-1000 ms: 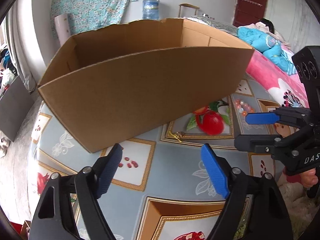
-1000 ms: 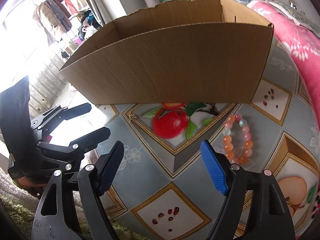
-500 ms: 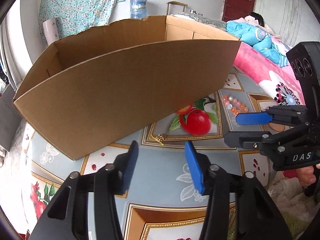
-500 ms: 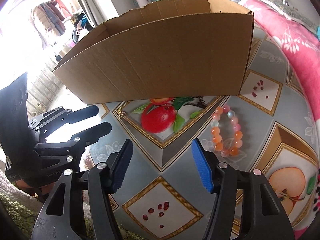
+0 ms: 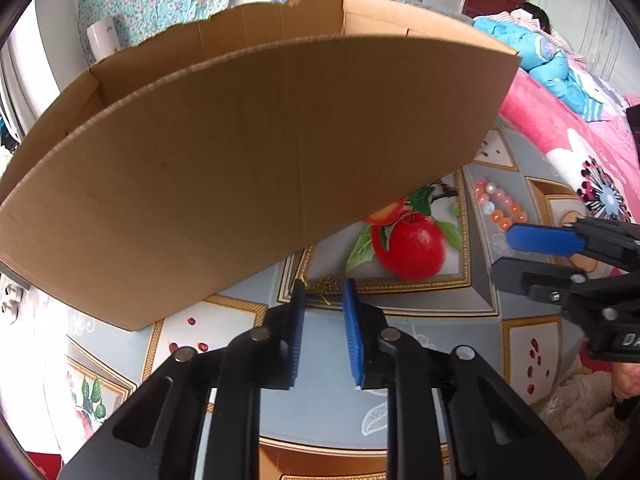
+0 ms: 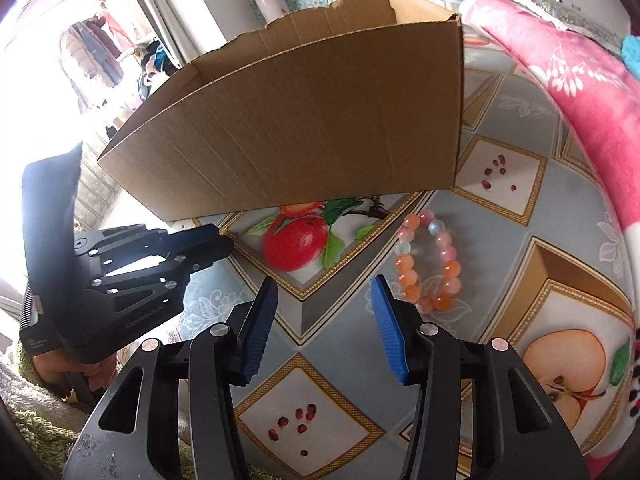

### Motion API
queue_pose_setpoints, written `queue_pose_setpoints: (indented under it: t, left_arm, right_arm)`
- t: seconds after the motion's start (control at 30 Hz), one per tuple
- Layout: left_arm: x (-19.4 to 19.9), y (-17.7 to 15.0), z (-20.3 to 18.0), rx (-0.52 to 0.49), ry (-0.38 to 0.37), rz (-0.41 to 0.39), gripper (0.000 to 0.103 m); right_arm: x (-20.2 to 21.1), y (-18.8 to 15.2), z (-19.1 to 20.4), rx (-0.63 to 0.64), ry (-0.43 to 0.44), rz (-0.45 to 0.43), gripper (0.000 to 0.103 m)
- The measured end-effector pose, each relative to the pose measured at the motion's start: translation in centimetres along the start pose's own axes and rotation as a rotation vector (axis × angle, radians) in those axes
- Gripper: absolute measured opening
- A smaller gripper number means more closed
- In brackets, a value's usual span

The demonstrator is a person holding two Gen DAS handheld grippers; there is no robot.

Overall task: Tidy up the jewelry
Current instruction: 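Move the right gripper to the pink bead bracelet on the table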

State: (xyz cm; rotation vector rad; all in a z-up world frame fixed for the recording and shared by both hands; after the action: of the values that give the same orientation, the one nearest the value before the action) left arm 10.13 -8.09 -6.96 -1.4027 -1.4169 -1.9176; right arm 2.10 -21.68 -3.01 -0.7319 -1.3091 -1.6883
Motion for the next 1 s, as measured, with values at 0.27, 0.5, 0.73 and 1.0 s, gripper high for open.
queue_pose_setpoints:
  t: [0.27,0.5,0.73,1.0]
  left_arm:
    - [-0.1,0.0,0.3,0.007,0.029,-0.026,0.005]
    - [0.6,-0.6,0.6,0.001,0.021,-0.033,0.001]
    - [1.3,-1.8,1.0,0.033,0.018,-0.001,0.001]
    - [1.4,-1.7,1.0,0.051,-0.001,-0.009,0.001]
  right_arm:
    - [1.1,-0.1,-1.8,-0.013,-0.022,-0.025,0.042]
    - [2.0,-0.1,-3.1,-0.012,-0.049,-0.044,0.041]
    - [2.2,0.3,-3.8,-0.016,-0.083,-0.052,0.041]
    - [1.7,1.3,-3.1,0.006,-0.096,-0.03,0.041]
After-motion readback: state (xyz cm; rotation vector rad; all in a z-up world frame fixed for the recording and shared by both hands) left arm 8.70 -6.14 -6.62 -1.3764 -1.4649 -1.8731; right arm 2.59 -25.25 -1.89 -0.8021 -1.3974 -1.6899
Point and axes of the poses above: each gripper's, at about its wrist camera, not at the fingertips, and x roughly against the way its jaws point, z to its left, y to its top, the point moved 3 cm from there along -x, roughly the way its jaws point, and after that the axes turned 3 degrees about z, right-handed, at the moved point
